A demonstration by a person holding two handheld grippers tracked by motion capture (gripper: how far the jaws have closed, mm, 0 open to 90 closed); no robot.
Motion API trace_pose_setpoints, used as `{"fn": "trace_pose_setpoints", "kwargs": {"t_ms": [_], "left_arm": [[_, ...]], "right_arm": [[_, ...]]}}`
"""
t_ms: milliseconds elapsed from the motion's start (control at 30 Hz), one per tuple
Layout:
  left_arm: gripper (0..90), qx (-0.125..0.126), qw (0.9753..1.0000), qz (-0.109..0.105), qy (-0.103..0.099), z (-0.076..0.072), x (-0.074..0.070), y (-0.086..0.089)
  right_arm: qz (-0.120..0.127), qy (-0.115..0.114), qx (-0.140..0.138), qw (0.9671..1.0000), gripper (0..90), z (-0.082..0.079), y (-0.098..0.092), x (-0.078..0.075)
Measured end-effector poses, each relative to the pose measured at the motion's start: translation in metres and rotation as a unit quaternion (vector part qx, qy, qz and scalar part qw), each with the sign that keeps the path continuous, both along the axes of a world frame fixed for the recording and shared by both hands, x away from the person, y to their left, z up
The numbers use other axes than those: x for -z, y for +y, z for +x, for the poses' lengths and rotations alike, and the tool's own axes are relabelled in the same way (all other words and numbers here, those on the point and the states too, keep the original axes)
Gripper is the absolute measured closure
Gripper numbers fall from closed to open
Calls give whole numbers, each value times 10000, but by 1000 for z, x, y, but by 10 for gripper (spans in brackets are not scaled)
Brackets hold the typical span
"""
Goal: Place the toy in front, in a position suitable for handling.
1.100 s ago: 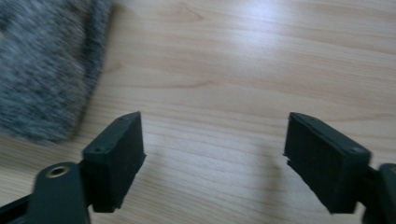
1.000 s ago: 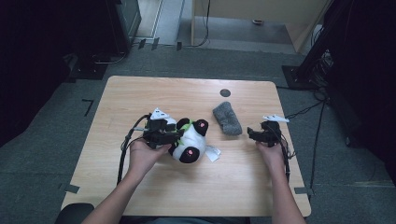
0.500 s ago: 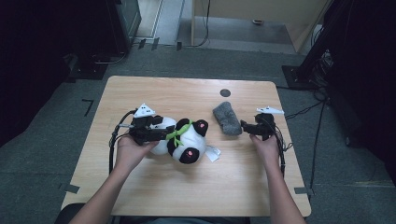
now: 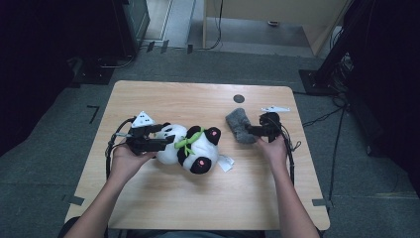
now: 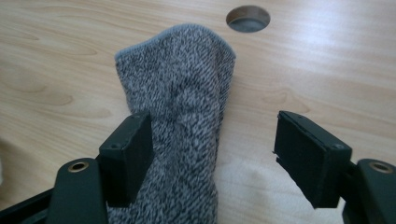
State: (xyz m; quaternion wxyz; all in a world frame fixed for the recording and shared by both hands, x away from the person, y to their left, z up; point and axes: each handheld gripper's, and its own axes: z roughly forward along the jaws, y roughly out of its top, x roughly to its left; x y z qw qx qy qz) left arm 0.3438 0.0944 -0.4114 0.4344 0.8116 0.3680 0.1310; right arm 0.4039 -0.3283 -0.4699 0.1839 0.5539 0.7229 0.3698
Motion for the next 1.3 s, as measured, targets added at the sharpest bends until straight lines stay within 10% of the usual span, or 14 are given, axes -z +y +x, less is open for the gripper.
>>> {"fn": "trace_pose_setpoints", "kwargs": {"t_ms": [567,1300], "left_arm": [[313,-77,9996,-277,18,-9,17,24],[225,166,9990,-398,83,2,40,25]], "right_arm": [[-21,-110,-217,9997,378,15,18,14],[28,286,-423,9987,456,23,18,37]]}}
